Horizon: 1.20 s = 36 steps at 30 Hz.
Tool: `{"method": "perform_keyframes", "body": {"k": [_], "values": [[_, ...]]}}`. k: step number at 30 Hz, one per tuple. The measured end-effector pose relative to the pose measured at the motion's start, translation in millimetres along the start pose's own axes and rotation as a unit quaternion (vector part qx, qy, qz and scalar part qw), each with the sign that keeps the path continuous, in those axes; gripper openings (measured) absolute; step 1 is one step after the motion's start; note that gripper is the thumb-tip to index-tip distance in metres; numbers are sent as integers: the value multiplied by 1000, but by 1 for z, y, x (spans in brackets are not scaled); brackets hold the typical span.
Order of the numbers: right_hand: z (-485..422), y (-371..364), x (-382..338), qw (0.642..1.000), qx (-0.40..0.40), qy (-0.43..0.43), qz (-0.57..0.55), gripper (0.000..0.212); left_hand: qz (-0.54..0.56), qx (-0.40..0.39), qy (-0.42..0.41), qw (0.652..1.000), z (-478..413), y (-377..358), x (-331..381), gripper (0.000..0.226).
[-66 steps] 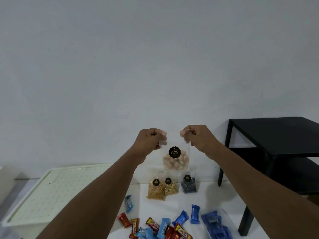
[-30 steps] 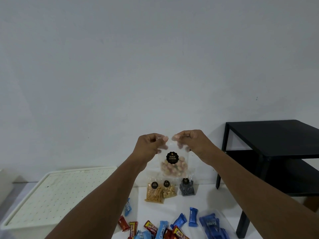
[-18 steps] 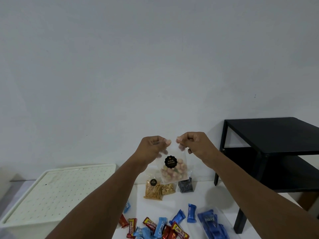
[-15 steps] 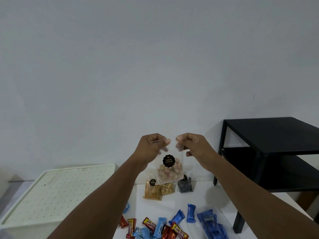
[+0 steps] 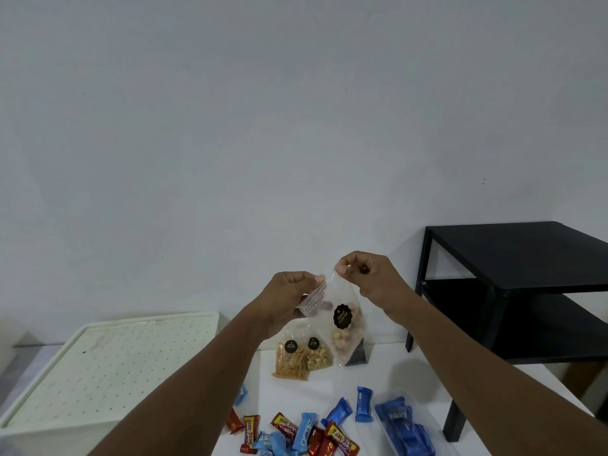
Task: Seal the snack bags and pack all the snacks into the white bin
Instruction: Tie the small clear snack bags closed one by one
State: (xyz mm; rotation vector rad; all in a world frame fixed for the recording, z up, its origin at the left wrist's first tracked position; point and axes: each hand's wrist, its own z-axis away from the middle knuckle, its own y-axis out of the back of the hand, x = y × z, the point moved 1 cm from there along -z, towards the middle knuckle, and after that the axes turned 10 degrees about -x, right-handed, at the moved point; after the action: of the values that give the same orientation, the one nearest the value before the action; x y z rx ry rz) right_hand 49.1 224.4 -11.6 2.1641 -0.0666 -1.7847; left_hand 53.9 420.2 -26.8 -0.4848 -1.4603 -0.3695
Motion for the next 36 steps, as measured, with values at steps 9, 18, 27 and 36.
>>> {"method": "perform_keyframes", "body": {"k": [9, 18, 27, 36], "values": [[3, -28, 8, 985, 19, -111, -130, 33, -191, 138, -92, 968, -13, -19, -16, 27], [1, -23, 21, 985, 34, -88, -145, 29, -188, 94, -79, 974, -7, -18, -22, 30], [-7, -27, 45, 990, 108, -84, -16, 36, -347, 131, -70, 926, -14, -4, -43, 14], [-15, -32, 117, 975, 128, -176, -48, 32, -265, 47, 55, 962, -16, 5, -108, 58]]}}
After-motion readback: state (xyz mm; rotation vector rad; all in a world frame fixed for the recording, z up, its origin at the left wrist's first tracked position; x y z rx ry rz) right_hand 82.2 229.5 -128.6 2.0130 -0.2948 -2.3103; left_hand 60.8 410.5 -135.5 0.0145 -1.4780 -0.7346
